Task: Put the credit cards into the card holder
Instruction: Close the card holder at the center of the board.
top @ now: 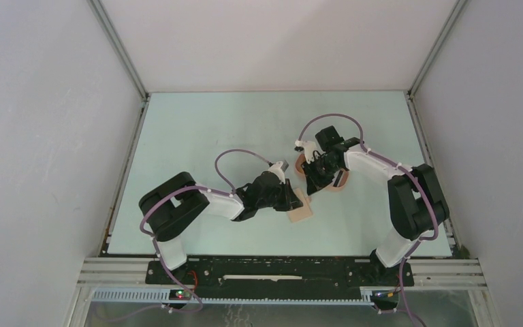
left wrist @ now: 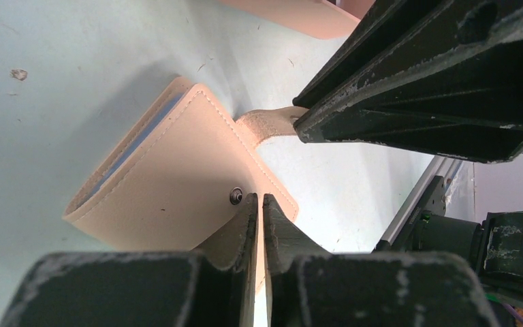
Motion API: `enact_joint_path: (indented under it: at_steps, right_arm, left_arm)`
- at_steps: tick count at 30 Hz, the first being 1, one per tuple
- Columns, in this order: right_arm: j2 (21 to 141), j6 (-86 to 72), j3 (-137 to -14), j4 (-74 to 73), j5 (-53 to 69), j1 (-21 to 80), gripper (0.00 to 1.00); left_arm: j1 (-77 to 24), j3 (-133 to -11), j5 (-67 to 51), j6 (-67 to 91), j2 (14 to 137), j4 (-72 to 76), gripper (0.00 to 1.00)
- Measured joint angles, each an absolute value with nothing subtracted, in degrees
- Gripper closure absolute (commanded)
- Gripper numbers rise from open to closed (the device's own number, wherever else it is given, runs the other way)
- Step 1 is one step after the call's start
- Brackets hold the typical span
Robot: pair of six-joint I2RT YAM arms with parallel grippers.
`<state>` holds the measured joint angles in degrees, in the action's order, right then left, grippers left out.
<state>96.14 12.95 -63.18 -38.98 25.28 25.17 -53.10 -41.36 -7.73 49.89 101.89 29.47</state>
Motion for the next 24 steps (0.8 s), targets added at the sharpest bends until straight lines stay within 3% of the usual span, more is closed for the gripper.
enact_joint_path:
  at_steps: [6,15,24]
  right_arm:
    - [96.1,13.0,-63.2,-39.0,24.7,25.2,1.00]
    - [96.1,13.0,-63.2,-39.0,25.3,24.6,1.00]
    - [96.0,13.0,-63.2,-39.0,27.8,22.9,1.00]
  left_arm:
    - [-53.1,-41.4,-7.7,49.8,101.9,29.5,0.89]
    - [-52.2,-41.3,-8.1,47.4,98.3,26.6,0.81]
    - [-50.5,-40.9,-8.2,42.3,91.3,20.6,0.80]
